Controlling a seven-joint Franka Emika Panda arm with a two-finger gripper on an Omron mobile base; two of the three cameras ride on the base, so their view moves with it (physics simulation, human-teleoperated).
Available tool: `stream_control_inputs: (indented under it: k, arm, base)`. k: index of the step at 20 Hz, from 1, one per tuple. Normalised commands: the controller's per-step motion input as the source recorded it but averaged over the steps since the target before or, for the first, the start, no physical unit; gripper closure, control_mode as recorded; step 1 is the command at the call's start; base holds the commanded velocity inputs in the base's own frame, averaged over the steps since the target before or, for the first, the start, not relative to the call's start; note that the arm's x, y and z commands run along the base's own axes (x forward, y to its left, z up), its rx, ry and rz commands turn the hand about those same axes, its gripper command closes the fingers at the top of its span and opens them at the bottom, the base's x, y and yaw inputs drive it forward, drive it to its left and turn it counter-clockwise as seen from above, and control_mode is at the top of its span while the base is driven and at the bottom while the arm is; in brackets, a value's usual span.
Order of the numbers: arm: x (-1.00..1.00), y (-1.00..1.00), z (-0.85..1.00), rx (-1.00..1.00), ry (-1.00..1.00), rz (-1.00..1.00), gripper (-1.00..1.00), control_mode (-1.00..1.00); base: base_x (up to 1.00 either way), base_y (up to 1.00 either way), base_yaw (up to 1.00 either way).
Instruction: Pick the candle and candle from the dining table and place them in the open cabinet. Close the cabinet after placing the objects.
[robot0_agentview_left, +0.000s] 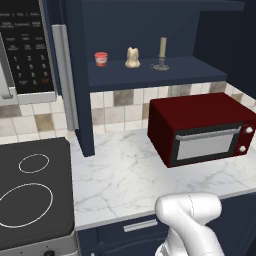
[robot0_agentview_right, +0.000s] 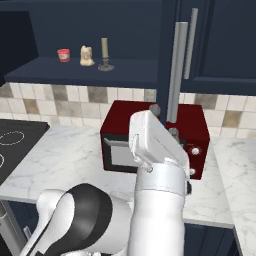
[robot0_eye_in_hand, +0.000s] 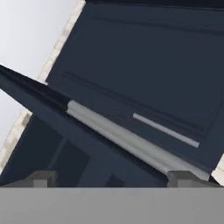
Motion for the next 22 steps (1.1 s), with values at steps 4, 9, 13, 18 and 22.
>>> stream_control_inputs:
  k: [4,9,13,18,22]
  arm:
    - [0.41,-0.26,-0.05,0.08,0.01,0.21,-1.0,-1.0]
    - [0.43,-0.22,-0.08,0.04,0.01,0.21,-1.0,-1.0]
    - [0.43,-0.08,-0.08,0.01,0.02,0.23,-1.0,-1.0]
    - [0.47,-0.01,-0.07,0.0,0.04,0.27,-1.0,-1.0]
    - [0.35,0.0,-0.05,0.0,0.05,0.24,-1.0,-1.0]
  base:
    - [0.0,0.0,0.0]
    - [0.0,0.0,0.0]
    - [0.0,0.0,0.0]
    - [0.0,0.0,0.0]
    - [0.0,0.0,0.0]
